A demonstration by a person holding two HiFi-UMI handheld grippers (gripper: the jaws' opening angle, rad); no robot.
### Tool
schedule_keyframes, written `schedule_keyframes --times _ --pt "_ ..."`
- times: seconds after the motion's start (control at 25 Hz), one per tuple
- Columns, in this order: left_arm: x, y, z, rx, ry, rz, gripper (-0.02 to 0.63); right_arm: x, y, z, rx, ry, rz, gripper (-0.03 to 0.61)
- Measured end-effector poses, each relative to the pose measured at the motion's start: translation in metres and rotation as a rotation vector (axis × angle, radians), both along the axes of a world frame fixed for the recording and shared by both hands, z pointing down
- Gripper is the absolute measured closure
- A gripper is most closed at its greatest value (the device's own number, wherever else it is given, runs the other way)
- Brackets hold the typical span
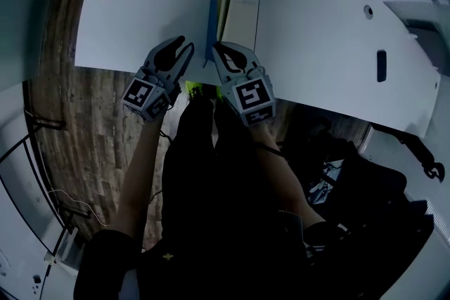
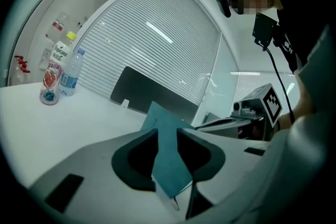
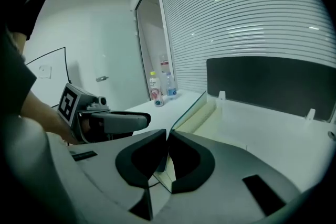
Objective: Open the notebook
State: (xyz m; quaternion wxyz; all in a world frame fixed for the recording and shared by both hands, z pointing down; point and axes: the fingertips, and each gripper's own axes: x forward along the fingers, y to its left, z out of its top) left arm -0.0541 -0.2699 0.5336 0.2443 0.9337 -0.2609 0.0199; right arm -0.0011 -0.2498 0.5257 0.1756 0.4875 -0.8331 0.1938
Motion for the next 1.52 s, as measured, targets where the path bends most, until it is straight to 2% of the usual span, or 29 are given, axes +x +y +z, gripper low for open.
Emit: schedule_keyframes --times 0.4,0.56,0.88,1.2,1.44,1.52 --pt "-0.039 -0.023 -0.013 0.025 0.014 -0.065 0.5 -0.06 -0.02 0.009 -0.015 -0.032 -0.109 0.565" --pt "-0.054 -0.033 -0.029 0.062 0.034 -0.094 0.5 -0.078 -0.024 0.019 -0.034 -0.033 -0.143 0.565" --pt "-0.057 -0.051 -0.032 0.157 -0.023 -0.001 0.5 -0.121 -0.022 0.053 -0.103 -0.002 -0.235 0.565" --pt "-0.047 -0.052 -0.02 0.066 0.031 -0.015 0.5 -0.137 -0.006 0.089 -0.176 -0.007 -0.281 0.566" --pt "-0.061 -0.049 -0.002 0.023 0.03 -0.041 0.502 -0.141 0.0 0.108 -0.252 -0.143 -0.319 0.537" --pt "-0.065 -0.048 0.004 0.012 0.028 -0.053 0.502 -0.138 0.0 0.108 -0.276 -0.226 -0.305 0.534"
